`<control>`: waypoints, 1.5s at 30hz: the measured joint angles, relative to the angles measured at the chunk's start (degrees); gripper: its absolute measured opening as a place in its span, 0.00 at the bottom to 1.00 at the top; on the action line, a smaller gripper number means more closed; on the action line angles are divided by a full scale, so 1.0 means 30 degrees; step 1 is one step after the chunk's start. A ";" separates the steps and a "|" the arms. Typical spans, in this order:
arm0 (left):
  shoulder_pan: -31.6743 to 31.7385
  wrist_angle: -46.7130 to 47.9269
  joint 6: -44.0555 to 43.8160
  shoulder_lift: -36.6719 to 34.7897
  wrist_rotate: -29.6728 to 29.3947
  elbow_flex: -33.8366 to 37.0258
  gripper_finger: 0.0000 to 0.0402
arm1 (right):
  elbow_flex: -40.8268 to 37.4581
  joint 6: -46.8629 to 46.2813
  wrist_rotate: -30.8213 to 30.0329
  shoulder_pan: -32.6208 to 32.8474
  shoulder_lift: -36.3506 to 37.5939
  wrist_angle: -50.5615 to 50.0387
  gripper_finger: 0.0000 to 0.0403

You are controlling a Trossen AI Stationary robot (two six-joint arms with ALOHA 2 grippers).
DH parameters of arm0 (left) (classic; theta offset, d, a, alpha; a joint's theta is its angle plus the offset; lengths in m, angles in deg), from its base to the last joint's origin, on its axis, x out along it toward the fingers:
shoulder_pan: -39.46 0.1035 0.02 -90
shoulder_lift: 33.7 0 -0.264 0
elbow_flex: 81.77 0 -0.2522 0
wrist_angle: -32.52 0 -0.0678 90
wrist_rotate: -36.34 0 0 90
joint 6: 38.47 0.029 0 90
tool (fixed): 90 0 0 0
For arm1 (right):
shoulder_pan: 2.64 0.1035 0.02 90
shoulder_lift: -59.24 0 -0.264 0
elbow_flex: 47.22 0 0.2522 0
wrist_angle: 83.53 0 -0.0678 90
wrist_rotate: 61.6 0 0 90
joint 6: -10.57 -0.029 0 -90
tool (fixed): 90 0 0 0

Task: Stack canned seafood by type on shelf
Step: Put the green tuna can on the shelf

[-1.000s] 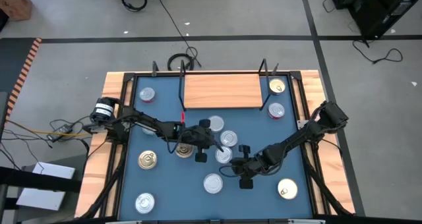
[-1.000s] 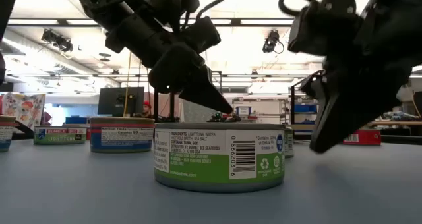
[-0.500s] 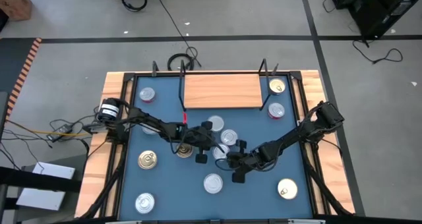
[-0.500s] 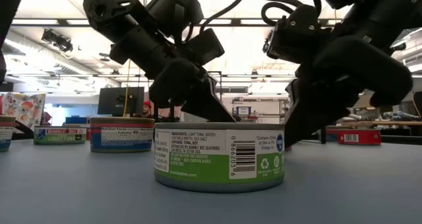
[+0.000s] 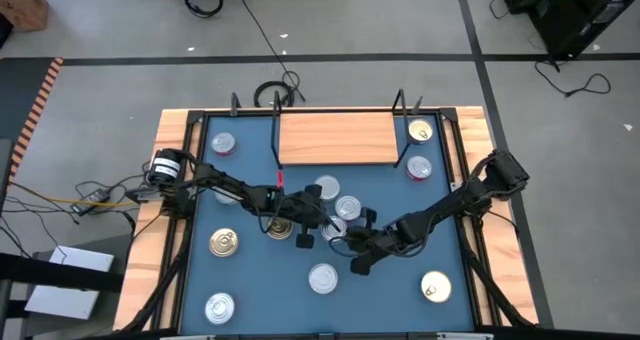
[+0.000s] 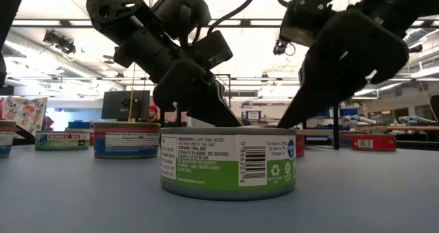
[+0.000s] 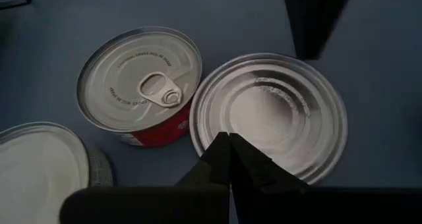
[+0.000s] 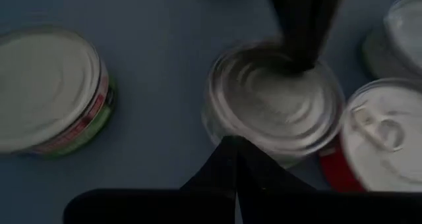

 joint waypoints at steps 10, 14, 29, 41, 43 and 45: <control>0.0303 0.0594 0.0237 -0.1447 -0.0106 0.0142 0.01 | 0.0007 0.0427 0.1065 0.0026 0.0196 0.0207 0.02; 0.0939 -0.0518 -0.0115 -0.1533 0.1009 0.0891 0.01 | 0.0007 0.0459 0.1382 0.0109 0.0152 0.0294 0.02; 0.1676 -0.2476 -0.0914 -0.1293 0.2136 0.2375 0.01 | 0.0011 0.1271 0.2922 0.0080 -0.0747 0.1175 0.02; 0.1554 -0.3133 -0.0939 -0.0354 0.2323 0.2353 0.01 | 0.0007 0.0710 0.1735 -0.0381 -0.1480 0.1453 0.02; 0.1523 -0.3275 -0.0936 -0.0302 0.2238 0.2353 0.01 | 0.0007 0.0640 0.1716 -0.0511 -0.1487 0.1527 0.02; 0.1508 -0.3299 -0.0944 -0.0302 0.2238 0.2353 0.01 | 0.0007 0.0521 0.1690 -0.0582 -0.1487 0.1569 0.02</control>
